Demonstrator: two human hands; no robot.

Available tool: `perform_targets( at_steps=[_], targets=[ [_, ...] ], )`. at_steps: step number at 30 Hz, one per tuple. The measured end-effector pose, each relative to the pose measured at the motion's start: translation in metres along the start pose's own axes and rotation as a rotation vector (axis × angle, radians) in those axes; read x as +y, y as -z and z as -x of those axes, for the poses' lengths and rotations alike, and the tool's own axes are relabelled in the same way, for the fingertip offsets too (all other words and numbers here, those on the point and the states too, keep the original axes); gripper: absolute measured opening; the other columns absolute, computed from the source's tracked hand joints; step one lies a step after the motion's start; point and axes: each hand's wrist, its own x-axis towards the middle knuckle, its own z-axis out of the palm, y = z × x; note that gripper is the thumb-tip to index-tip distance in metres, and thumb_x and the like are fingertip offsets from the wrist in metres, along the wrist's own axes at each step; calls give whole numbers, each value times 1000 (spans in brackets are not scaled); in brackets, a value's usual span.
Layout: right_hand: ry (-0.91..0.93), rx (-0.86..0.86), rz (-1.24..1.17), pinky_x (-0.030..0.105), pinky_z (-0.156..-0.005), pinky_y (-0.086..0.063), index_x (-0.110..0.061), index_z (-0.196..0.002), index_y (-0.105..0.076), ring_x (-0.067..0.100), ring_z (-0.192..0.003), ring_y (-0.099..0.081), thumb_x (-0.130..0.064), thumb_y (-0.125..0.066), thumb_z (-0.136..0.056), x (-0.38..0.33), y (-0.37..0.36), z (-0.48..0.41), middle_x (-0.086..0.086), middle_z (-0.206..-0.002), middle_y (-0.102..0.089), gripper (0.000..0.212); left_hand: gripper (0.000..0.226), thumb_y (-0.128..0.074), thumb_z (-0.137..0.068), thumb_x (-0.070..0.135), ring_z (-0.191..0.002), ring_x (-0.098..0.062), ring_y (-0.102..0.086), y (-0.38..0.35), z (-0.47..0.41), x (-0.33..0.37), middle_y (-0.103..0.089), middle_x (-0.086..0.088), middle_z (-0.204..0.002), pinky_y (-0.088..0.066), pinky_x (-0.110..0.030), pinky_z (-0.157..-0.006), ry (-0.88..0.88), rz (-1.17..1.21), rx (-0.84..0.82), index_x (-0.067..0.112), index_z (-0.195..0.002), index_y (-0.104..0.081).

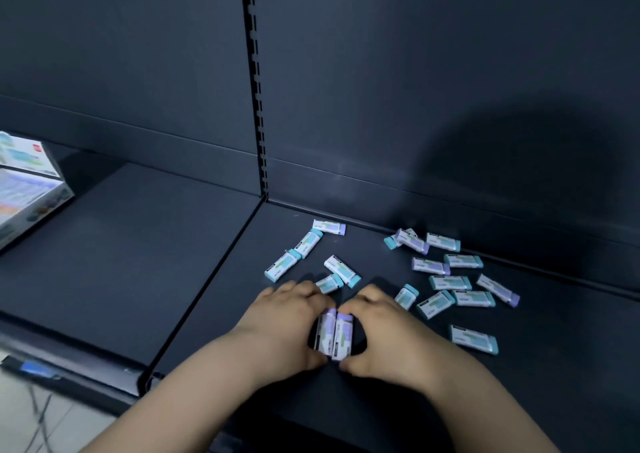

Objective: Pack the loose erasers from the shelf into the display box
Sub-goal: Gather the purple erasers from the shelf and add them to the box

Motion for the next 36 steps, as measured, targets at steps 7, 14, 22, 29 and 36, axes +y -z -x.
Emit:
perform_targets(
  at_steps=[7, 14, 22, 29, 36],
  targets=[
    [3, 218, -79, 30, -95, -42, -28, -119, -50, 13, -110, -47, -31, -68, -69, -35, 10, -12, -7, -118, -46, 54, 63, -62, -74, 51, -121, -8, -37, 23, 10, -30, -41, 18, -131, -30, -26, -95, -66, 26, 191, 40, -131, -37],
    [-31, 482, -83, 18, -100, -29, -25, -131, -40, 9, -123, -36, -27, -65, -75, -121, -9, -52, -11, -131, -42, 62, 72, -82, -54, 38, -101, -21, -59, 68, 29, -122, -62, 6, -115, -42, -32, -76, -160, -118, 432, 23, -120, -57],
    [-80, 554, -107, 29, -105, -35, -23, -137, -36, 12, -121, -39, -29, -63, -75, -214, -43, -85, -8, -131, -40, 68, 63, -82, -56, 39, -100, -18, -59, 87, 67, -212, -64, 9, -110, -42, -33, -82, -248, -121, 474, 24, -114, -60],
    [-103, 603, -149, 20, -107, -30, -27, -138, -34, 3, -125, -34, -30, -63, -79, -240, -48, -79, -14, -134, -38, 66, 64, -82, -56, 42, -102, -16, -58, 84, 81, -230, -64, 10, -111, -37, -30, -84, -251, -58, 468, 25, -114, -60],
    [-21, 521, -167, 14, -102, -28, -28, -133, -41, -2, -122, -33, -31, -65, -77, -251, -46, -98, -19, -128, -37, 62, 64, -78, -55, 47, -100, -8, -48, 90, 96, -245, -64, 13, -107, -30, -23, -82, -202, -86, 523, 27, -112, -59]
  ],
)
